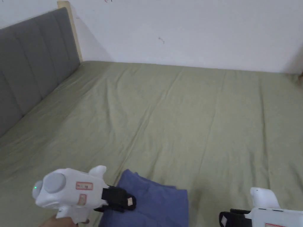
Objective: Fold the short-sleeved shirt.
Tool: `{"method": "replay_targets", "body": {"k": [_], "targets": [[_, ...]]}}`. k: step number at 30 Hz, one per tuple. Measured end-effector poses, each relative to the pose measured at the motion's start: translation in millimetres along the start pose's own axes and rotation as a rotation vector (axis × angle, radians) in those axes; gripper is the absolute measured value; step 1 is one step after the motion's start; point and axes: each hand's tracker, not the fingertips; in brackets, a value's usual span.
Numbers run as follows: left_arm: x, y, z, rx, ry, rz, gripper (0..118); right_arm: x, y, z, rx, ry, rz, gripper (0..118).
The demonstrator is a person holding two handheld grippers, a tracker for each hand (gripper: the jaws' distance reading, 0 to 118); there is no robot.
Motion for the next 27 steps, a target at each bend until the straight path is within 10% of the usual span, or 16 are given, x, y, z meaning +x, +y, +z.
{"method": "replay_targets", "body": {"k": [12,17,21,23,26,27], "targets": [[-88,72,94,-0.089,0.904,-0.198,26,27,-3,-14,-0.01,-0.029,-0.123,0],[-94,67,103,-0.046,1.047,-0.185,97,33,-5,-19,-0.024,-0.033,-0.126,0],[-82,67,121,0.056,0.876,-0.079,103,35,-6,-17,-0.023,-0.029,-0.128,0],[-68,66,127,0.118,0.79,-0.047,93,38,-8,-16,-0.016,-0.022,-0.139,0],[-45,59,127,0.172,0.569,-0.019,2,35,-12,-11,-0.004,-0.012,-0.146,0],[-33,54,122,0.188,0.516,-0.014,1,32,-14,-8,-0.001,-0.007,-0.146,0]]}}
